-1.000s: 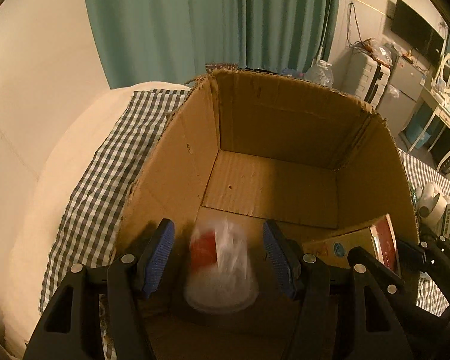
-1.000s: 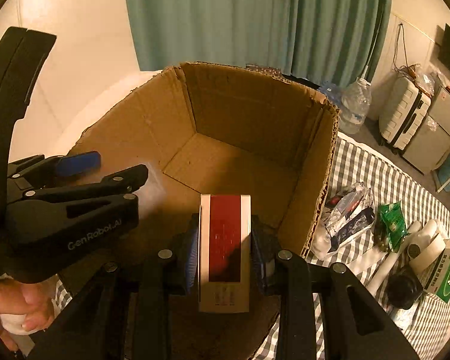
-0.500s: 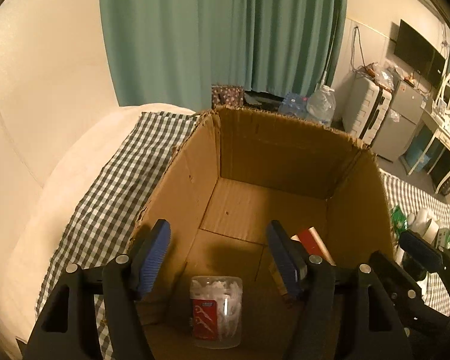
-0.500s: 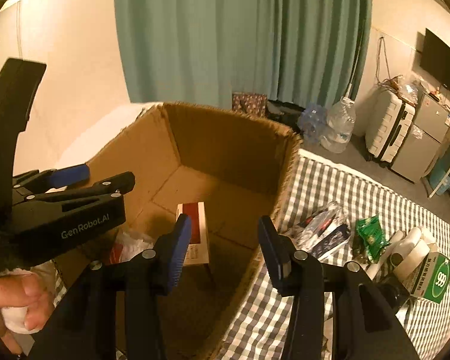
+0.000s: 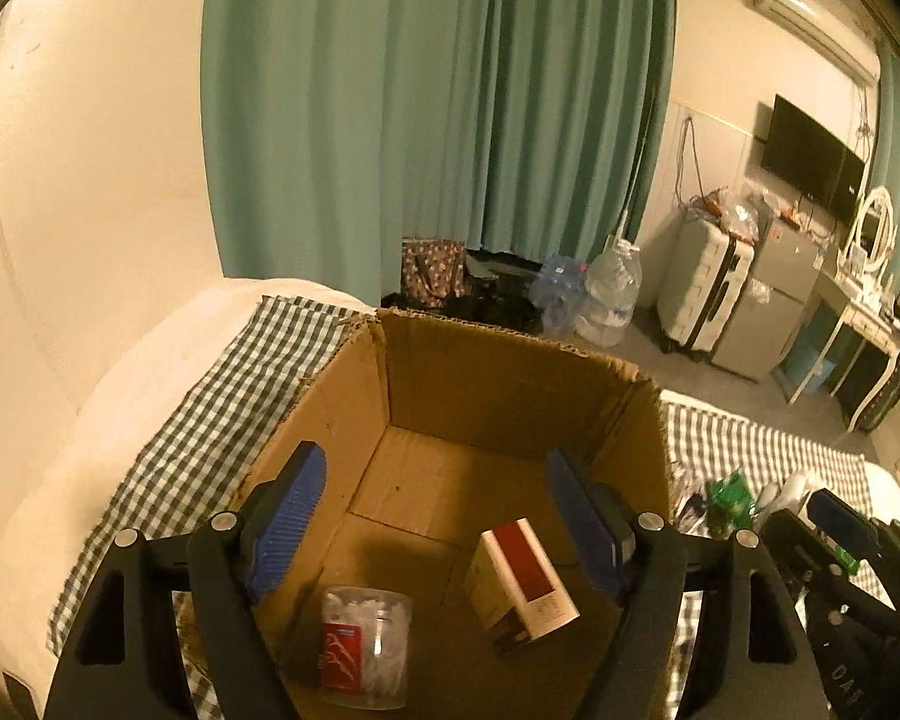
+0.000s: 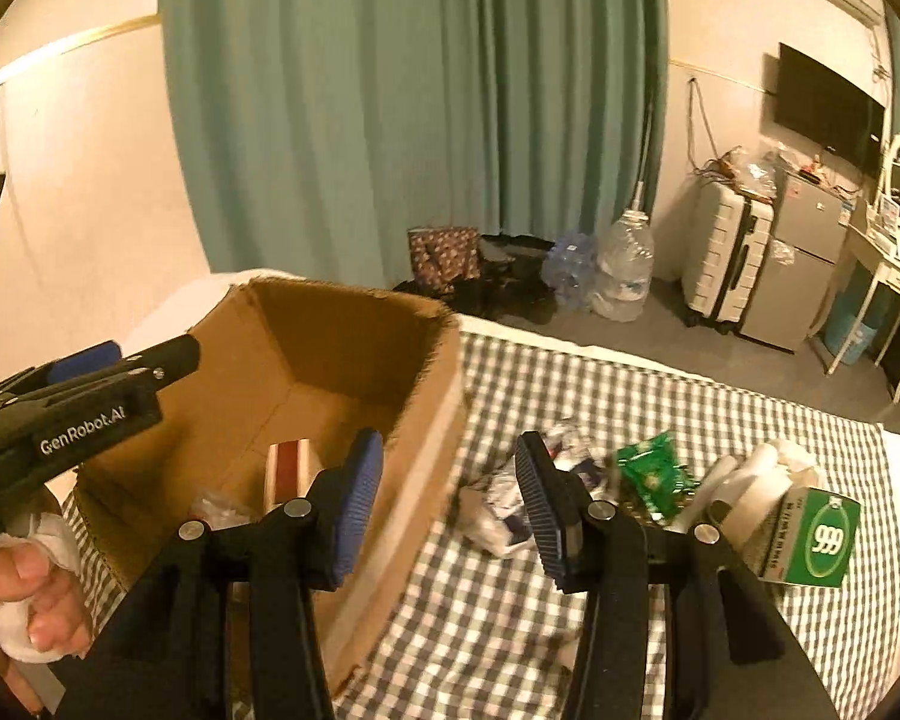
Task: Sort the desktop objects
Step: 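Open left tool dropping swab cup while right releases tan box into cardboard box, then move both tools away from the cardboard box back over the bed items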
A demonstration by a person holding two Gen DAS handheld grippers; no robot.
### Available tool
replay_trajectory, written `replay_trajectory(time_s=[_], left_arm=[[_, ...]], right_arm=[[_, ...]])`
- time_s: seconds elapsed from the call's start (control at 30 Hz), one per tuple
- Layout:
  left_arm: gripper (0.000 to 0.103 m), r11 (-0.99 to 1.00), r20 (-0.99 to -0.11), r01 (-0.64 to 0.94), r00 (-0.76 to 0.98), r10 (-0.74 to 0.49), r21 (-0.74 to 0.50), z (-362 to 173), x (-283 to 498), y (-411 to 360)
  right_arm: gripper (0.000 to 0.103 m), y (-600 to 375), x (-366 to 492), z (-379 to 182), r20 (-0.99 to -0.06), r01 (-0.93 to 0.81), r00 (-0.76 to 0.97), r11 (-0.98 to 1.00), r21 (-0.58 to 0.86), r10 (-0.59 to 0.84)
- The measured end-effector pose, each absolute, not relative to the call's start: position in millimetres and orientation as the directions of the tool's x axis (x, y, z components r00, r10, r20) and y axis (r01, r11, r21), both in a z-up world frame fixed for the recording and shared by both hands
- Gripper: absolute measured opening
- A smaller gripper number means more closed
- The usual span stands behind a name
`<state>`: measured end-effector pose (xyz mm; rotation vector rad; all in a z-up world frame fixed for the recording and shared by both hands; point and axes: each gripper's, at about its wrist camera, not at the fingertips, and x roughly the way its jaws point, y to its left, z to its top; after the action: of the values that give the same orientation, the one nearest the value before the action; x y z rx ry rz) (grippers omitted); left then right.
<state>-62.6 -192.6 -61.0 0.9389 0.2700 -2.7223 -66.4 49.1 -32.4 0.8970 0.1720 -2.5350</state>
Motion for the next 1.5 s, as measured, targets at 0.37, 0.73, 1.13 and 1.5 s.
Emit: replay_trajectory(time_s=[0.37,0.73,1.13,1.5], left_arm=[[0.090,-0.960,-0.574,0.245,-0.809,-0.128,-0.131,-39,-56,-158],[0.095,-0.981,-0.531,0.159,-0.844,-0.078,-0.109,-22,-59,-103],[0.101,-0.994,-0.515,0.064,-0.857,-0.007,-0.093,-24,-60,-46],[0.103,-0.999,-0.470,0.026,-0.882,-0.010,-0.027,-36,-54,-3]], right_arm=[[0.052,106,-63,-10,-0.583,0.365,-0.747,-0.930,0.040,-0.319],[0.063,169,-59,8,-0.538,0.266,-0.807,-0.963,0.037,-0.244],[0.084,248,-65,16,-0.508,0.154,-0.841,-0.982,0.110,-0.189],[0.099,306,-65,17,-0.508,0.071,-0.853,-0.991,0.110,-0.118]])
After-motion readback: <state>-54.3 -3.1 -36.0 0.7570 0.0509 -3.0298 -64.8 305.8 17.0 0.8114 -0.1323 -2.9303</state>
